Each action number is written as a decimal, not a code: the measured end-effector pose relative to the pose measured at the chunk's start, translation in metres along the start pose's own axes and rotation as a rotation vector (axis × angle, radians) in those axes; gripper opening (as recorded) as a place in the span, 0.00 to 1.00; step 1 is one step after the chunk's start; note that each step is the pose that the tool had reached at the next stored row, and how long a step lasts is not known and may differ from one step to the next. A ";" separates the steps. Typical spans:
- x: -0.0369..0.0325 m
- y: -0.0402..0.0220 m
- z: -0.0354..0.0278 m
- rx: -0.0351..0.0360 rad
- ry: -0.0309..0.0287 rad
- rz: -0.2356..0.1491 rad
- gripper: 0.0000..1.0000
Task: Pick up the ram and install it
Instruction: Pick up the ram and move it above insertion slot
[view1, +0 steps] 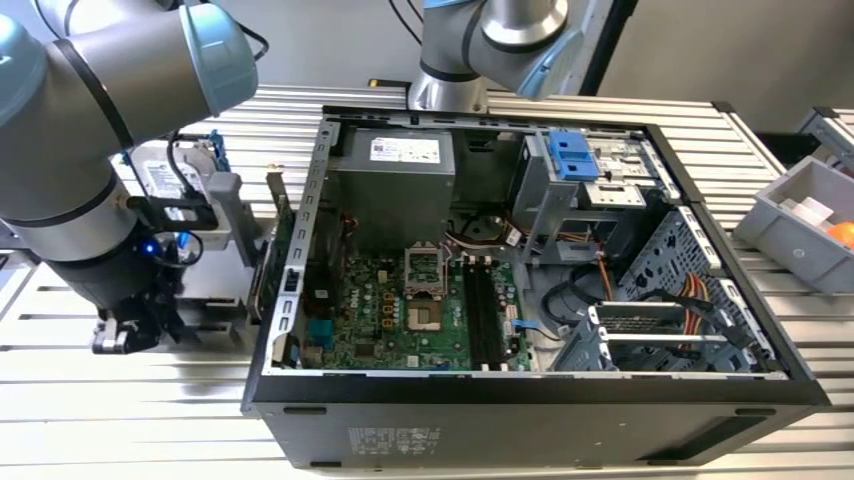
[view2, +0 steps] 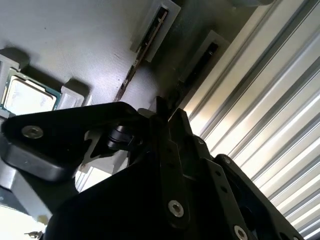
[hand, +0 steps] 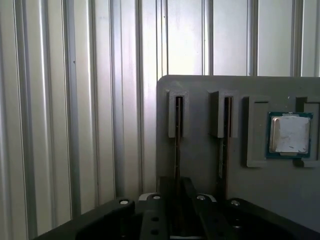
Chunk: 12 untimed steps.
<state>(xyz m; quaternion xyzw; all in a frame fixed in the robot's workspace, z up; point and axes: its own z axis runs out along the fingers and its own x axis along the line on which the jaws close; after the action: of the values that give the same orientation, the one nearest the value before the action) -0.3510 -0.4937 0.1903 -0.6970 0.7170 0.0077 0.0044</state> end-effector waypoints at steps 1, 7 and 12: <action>0.0000 0.0000 0.0001 0.0000 -0.0002 0.000 0.00; 0.0000 0.0000 0.0007 -0.0001 0.0001 0.000 0.00; 0.0000 0.0000 0.0011 -0.0002 0.0002 0.000 0.00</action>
<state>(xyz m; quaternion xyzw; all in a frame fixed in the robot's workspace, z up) -0.3510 -0.4937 0.1891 -0.6970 0.7170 0.0077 0.0043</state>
